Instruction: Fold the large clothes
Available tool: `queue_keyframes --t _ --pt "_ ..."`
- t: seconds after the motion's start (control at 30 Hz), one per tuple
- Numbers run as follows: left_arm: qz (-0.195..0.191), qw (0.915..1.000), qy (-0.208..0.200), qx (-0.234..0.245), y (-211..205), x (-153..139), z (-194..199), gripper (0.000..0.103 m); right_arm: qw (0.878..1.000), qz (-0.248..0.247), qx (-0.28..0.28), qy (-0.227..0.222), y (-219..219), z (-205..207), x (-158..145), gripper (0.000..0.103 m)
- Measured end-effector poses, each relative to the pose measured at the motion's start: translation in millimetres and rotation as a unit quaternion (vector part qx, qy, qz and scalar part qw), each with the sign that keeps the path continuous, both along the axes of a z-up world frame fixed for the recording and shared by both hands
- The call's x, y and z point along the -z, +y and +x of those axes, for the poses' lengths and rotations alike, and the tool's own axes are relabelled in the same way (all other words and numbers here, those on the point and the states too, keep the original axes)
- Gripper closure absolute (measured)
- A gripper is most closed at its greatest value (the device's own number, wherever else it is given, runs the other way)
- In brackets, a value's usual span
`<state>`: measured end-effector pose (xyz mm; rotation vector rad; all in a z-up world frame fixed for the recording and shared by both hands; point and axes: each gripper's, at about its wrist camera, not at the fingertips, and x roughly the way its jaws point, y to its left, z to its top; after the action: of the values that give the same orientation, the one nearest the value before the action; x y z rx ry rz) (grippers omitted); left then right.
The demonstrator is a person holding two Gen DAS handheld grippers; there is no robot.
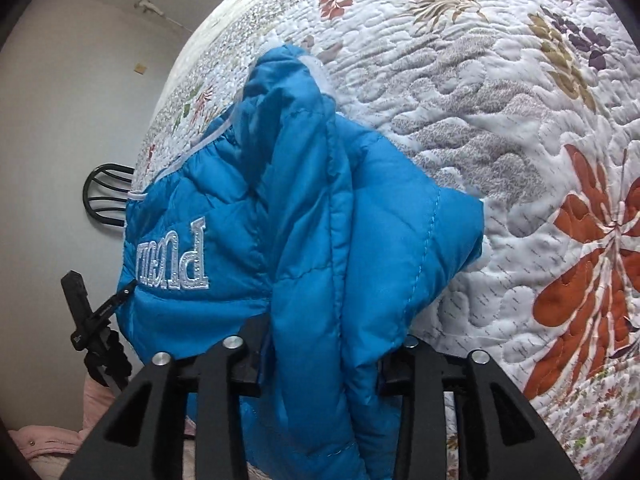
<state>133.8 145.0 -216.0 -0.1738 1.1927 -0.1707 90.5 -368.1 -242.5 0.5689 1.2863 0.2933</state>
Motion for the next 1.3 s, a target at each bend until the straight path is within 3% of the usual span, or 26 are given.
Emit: queue_keyframes --t 0.13,0.2,0.27,0.4,0.5,0.63,0.67,0.7,0.73,0.77,0.87,1.07,1.23,1.3 --pt "-0.009 0.9997 -0.014 -0.017 26 -24 -9 0.039 0.999 -0.044 0.003 -0.006 -14 -16 -21 0.045" --pt "-0.022 0.9991 -0.025 -0.028 40 -36 -13 0.039 0.998 -0.060 0.015 -0.015 -25 -20 -35 0.043" --pt "-0.004 0.9986 -0.043 -0.030 44 -49 -7 0.039 0.996 -0.081 0.018 -0.038 -30 -16 -54 0.043" --pt "0.010 0.9976 -0.068 -0.001 25 -63 27 0.039 0.993 -0.088 -0.014 -0.074 -16 26 -76 0.043" --pt "0.036 0.9966 -0.063 0.038 -6 -51 63 0.037 0.992 -0.090 -0.045 -0.073 8 69 -69 0.043" --pt "0.071 0.9960 -0.025 0.048 -36 -24 104 0.037 0.992 -0.105 -0.060 -0.042 24 115 -43 0.043" --pt "0.073 0.9959 -0.019 0.049 -38 -20 109 0.039 0.991 -0.112 -0.062 -0.037 27 122 -38 0.047" --pt "0.071 0.9961 -0.013 0.050 -39 -15 114 0.043 0.991 -0.113 -0.062 -0.033 27 127 -35 0.060" --pt "0.065 0.9967 -0.006 0.048 -41 -13 118 0.055 0.992 -0.107 -0.061 -0.032 26 130 -34 0.065" --pt "0.059 0.9972 -0.003 0.047 -41 -12 121 0.062 0.993 -0.098 -0.059 -0.036 24 132 -35 0.080" --pt "0.093 0.9944 -0.001 0.050 -50 -5 126 0.062 0.995 -0.091 -0.040 -0.031 12 138 -32 0.092" --pt "0.096 0.9940 0.018 0.050 -52 26 139 0.055 0.997 -0.075 -0.020 0.012 2 148 9 0.093" --pt "0.067 0.9969 0.026 0.034 -42 25 141 0.054 0.997 -0.071 -0.020 0.010 0 145 6 0.093" --pt "0.054 0.9978 0.032 0.021 -37 18 141 0.052 0.996 -0.084 -0.015 0.006 -2 140 -5 0.079"
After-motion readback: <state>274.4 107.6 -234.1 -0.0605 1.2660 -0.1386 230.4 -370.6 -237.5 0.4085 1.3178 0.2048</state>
